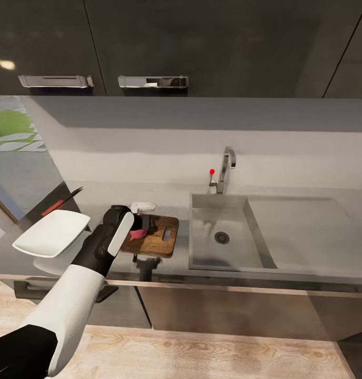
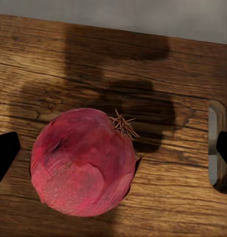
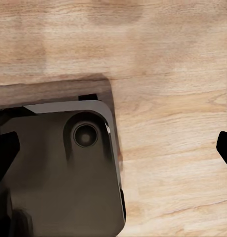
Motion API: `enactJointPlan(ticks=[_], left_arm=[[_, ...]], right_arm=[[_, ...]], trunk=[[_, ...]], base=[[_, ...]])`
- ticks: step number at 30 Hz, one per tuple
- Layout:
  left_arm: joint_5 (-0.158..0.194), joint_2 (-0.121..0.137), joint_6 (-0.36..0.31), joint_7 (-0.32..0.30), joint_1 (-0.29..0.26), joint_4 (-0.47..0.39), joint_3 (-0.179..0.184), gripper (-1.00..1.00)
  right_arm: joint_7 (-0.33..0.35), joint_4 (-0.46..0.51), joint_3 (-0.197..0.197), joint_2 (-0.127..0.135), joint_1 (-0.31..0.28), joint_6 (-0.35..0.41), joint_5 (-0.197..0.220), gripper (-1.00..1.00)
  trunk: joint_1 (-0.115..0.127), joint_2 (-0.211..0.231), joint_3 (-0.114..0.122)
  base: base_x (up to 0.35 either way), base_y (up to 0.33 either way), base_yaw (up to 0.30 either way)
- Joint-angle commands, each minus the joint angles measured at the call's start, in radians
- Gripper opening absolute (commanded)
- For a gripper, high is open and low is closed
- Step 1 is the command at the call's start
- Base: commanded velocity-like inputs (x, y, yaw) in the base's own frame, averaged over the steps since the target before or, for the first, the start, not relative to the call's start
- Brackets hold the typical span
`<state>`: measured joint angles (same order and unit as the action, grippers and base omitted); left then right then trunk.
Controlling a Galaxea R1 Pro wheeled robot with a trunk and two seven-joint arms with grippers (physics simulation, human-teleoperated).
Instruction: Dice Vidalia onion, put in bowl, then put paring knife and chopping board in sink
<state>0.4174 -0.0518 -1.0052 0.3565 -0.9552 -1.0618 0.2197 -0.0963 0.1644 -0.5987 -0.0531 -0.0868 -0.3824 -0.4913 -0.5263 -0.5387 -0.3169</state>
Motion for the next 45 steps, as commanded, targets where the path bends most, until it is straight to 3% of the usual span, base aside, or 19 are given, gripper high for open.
enactJointPlan(ticks=[1, 13, 45], left_arm=[[0.011, 0.001, -0.002, 0.01, -0.001, -0.003, 0.001, 1.0], [0.011, 0.002, -0.003, 0.011, -0.001, -0.006, 0.0, 1.0], [0.011, 0.003, -0.003, 0.011, -0.001, 0.01, 0.003, 1.0]], right_arm=[[-0.005, 0.0, -0.006, -0.001, -0.001, -0.002, -0.01, 1.0], [-0.005, 0.0, -0.006, -0.001, -0.001, -0.003, -0.011, 1.0], [-0.006, 0.0, -0.006, 0.0, -0.001, -0.003, -0.012, 1.0]], trunk=[[0.0, -0.001, 0.0], [0.0, -0.001, 0.019], [0.0, -0.001, 0.025]], base=[[0.0, 0.0, 0.0], [-0.058, 0.0, 0.0], [-0.333, 0.0, 0.0]])
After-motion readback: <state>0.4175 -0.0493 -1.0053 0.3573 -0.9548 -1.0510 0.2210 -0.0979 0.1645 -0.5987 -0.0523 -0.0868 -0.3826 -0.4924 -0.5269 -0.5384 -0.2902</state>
